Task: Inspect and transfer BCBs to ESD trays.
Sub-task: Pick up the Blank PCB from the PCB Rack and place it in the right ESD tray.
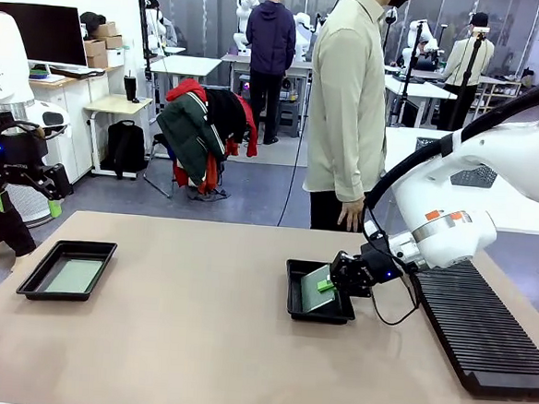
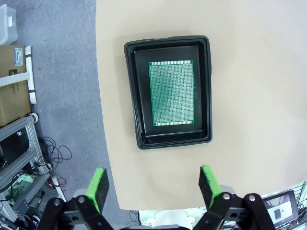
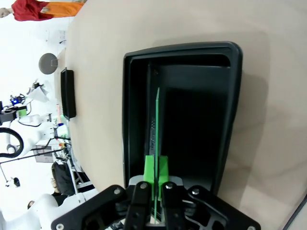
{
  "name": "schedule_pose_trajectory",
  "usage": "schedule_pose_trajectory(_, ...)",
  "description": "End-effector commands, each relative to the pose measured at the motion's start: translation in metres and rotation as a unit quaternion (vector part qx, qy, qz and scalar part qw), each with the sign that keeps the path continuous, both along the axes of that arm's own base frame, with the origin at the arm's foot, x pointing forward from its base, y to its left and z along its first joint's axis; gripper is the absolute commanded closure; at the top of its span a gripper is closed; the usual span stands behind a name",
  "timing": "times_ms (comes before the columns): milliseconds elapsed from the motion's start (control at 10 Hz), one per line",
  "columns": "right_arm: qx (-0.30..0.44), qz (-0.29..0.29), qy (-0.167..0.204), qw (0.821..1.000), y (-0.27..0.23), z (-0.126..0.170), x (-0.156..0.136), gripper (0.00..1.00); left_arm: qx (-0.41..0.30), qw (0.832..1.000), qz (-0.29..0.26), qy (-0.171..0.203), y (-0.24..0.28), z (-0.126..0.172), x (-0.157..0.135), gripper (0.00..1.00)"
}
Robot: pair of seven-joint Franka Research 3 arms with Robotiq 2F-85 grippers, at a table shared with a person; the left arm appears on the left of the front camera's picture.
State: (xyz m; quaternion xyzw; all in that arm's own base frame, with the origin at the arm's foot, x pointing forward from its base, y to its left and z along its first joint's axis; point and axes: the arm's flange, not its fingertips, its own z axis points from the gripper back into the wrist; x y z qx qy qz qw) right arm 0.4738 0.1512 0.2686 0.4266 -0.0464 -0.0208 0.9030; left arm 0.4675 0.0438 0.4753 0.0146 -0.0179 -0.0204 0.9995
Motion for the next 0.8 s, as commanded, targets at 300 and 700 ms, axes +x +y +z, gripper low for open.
schedule_pose_trajectory(300,-0.089,0.000,0.006,0.996,0.026,0.030,-0.001,0.68,0.001,1.000,-0.001,-0.004,0.001,-0.002,-0.001,0.00)
schedule_pose_trajectory(700,-0.189,-0.004,0.003,0.982,0.041,0.074,-0.009,0.34,0.001,1.000,-0.001,-0.004,0.001,-0.002,-0.001,0.00)
